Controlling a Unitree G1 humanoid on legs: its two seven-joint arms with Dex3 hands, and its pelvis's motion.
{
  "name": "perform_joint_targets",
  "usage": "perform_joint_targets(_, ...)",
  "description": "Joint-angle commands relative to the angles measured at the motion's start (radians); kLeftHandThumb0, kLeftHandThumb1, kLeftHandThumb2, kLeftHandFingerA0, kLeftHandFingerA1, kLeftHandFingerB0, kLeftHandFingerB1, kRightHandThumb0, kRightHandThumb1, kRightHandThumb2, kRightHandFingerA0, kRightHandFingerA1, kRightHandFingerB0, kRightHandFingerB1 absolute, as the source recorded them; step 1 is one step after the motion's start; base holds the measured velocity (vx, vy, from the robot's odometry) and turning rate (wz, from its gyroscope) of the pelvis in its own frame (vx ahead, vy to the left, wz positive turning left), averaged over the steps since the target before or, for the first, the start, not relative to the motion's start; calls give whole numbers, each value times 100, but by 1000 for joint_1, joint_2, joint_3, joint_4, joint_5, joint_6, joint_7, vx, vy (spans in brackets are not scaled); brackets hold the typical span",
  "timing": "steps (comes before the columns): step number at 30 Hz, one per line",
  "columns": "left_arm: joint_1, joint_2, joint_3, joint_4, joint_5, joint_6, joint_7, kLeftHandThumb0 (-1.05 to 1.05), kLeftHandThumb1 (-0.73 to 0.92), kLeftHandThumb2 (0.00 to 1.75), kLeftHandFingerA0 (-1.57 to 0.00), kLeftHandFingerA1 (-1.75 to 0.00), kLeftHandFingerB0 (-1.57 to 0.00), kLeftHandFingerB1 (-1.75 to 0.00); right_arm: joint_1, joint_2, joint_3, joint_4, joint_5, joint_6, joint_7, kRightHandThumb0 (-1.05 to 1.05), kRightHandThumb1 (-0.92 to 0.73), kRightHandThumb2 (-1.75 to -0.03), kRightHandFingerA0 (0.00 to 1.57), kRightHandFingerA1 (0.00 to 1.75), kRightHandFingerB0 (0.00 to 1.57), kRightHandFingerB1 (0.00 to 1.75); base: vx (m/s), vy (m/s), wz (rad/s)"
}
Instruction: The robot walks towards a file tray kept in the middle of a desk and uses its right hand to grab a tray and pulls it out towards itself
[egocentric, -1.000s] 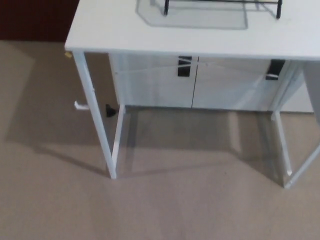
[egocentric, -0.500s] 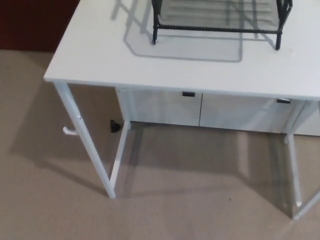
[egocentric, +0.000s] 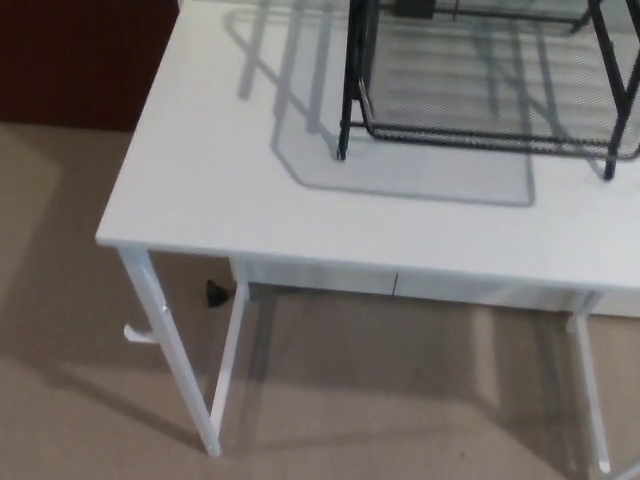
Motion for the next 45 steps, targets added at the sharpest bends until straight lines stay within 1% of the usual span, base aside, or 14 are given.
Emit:
perform_joint_targets(1, 12, 2, -7, -16, 16, -19, 7, -47, 37, 78, -48, -56, -35, -50, -4, -17, 2, 16, -14, -27, -5, -25, -63, -58, 54, 57, 48, 50, 78, -108, 6)
perform_joint_targets(6, 10, -6, 4, 4, 5, -39, 3, -45, 35, 77, -48, -58, -37, -51, -12, -17, 5, 25, -14, -25, -2, -26, -64, -58, 53, 57, 48, 50, 238, -242, 15)
perform_joint_targets(7, 12, -7, 5, -1, 5, -36, 0, -39, 48, 56, -53, -47, -43, -38, -12, -18, 7, 25, -12, -28, 1, -26, -64, -59, 53, 57, 48, 50, 269, -327, 8)
perform_joint_targets(8, 13, -9, 5, -6, 4, -30, 0, -37, 48, 55, -52, -45, -43, -37, -12, -19, 9, 22, -16, -20, -4, -25, -64, -59, 54, 56, 49, 49, 139, -173, -9)
perform_joint_targets(12, 11, -11, 10, 5, 1, -35, -11, -40, 47, 55, -53, -46, -43, -37, -13, -17, 14, 22, -24, -20, -16, -26, -62, -58, 53, 56, 49, 49, 108, -95, -3)
perform_joint_targets(13, 15, -10, 8, -2, 2, -34, -12, -31, 55, 57, -52, -46, -41, -36, -12, -18, 15, 22, -24, -24, -12, -26, -63, -58, 52, 56, 48, 50, 87, -36, -16)
perform_joint_targets(14, 19, -10, 10, -3, 0, -38, -13, -29, 57, 58, -53, -45, -41, -36, -10, -19, 18, 20, -26, -27, -10, -26, -63, -58, 52, 56, 47, 50, 86, -27, -14)
perform_joint_targets(19, -11, -13, 17, 0, -2, -13, -11, -30, 56, 58, -52, -44, -41, -35, -36, -16, 19, 14, -24, -12, -12, -26, -65, -59, 54, 57, 49, 50, 75, 105, -9)
perform_joint_targets(22, 26, -5, 19, -26, -2, -31, -21, -27, 58, 58, -52, -44, -39, -36, -24, -17, 36, 31, -46, -44, -21, -31, -63, -58, 54, 56, 50, 50, 8, 214, 3)
perform_joint_targets(31, 51, -6, 19, -17, -5, -46, -45, -26, 54, 56, -54, -43, -41, -36, -7, -22, 58, 31, -60, -41, -24, -25, -64, -59, 53, 56, 46, 49, 0, 5, 5)
perform_joint_targets(36, 112, -4, 4, 58, 12, -128, -48, -25, 54, 56, -53, -44, -38, -35, 58, -32, 90, 61, -96, -97, -38, -25, -65, -59, 56, 54, 48, 49, 0, 0, 0)
perform_joint_targets(39, 139, -3, 6, 73, 11, -131, -45, -32, 51, 56, -54, -43, -38, -35, 88, -26, 105, 65, -109, -117, -52, -27, -64, -59, 58, 58, 47, 49, 0, 0, 0)
perform_joint_targets(40, 153, -2, 2, 77, 16, -138, -41, -33, 52, 56, -53, -43, -38, -35, 80, -30, 116, 113, -132, -141, -77, -27, -62, -58, 64, 59, 49, 46, 0, 0, 0)
perform_joint_targets(45, 162, 1, -5, 52, 24, -122, -39, -34, 54, 57, -50, -42, -37, -34, 78, -38, 133, 133, -145, -177, -90, -30, -61, -58, 66, 62, 50, 46, 0, 0, 0)
